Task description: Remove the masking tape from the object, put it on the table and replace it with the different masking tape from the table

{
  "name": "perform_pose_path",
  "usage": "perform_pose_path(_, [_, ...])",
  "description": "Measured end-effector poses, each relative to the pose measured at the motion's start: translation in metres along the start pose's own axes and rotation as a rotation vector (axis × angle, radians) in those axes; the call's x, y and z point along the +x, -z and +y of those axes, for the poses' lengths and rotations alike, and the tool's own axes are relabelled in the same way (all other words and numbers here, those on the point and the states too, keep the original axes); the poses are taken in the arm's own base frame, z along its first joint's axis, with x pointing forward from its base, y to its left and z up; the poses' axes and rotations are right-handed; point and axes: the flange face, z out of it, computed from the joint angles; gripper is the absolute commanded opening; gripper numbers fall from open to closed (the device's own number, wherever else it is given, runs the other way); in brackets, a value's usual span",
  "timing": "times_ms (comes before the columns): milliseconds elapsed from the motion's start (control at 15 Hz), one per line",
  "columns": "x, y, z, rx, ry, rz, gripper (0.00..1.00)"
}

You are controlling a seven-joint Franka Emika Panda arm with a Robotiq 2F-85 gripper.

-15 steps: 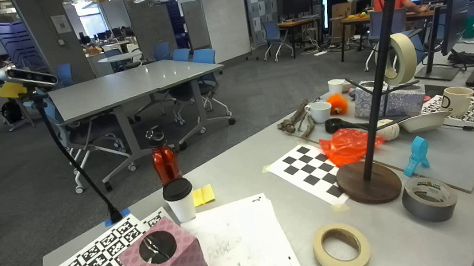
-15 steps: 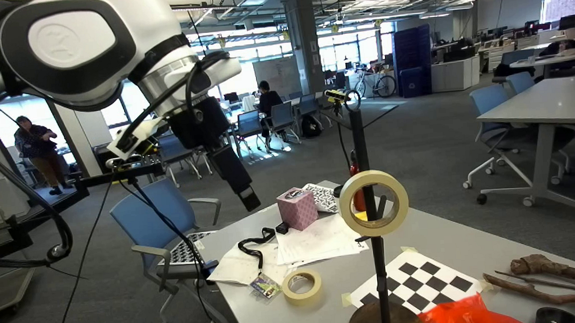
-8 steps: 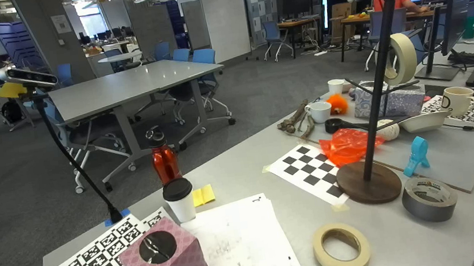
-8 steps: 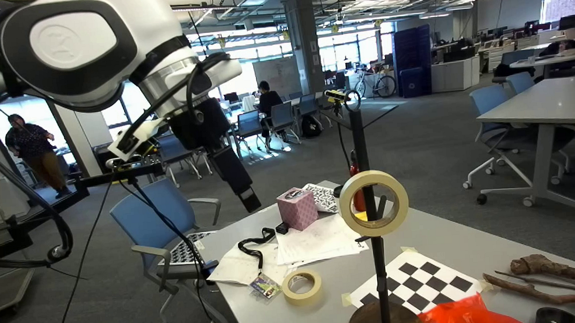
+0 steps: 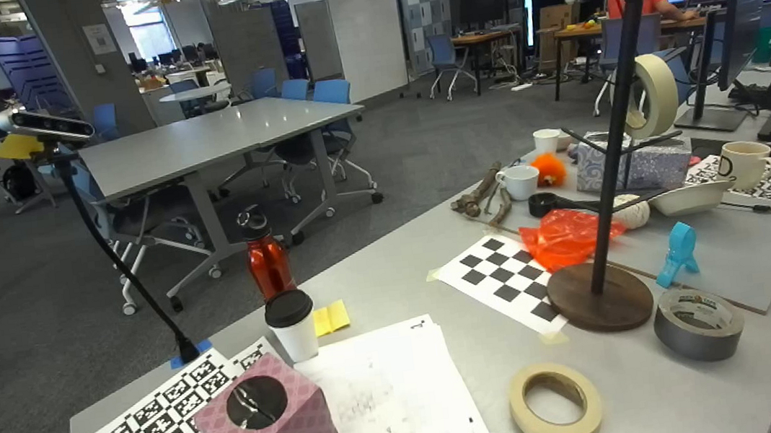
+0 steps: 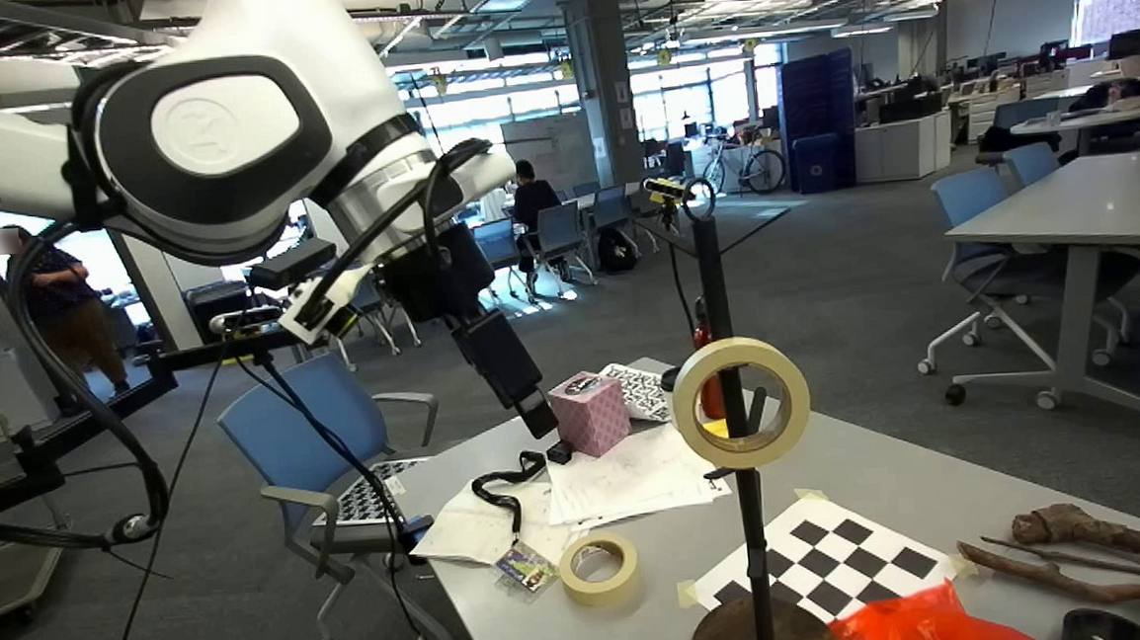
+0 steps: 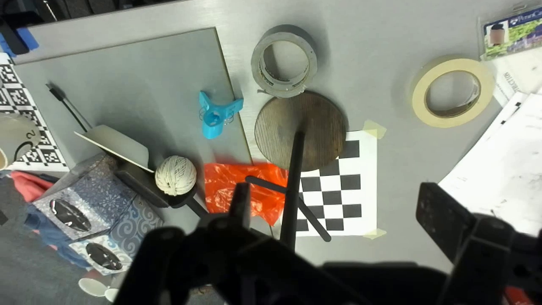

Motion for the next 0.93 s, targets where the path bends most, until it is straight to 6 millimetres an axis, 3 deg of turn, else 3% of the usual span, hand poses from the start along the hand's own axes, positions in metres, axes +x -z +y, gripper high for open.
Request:
perform_pose_path(267, [0.009, -0.011, -0.007, -0.022, -0.034, 0.034, 1.0])
perform_pose_path(933, [0.044, -0.036, 0.006, -0.091, -0.143, 0.155, 1.0])
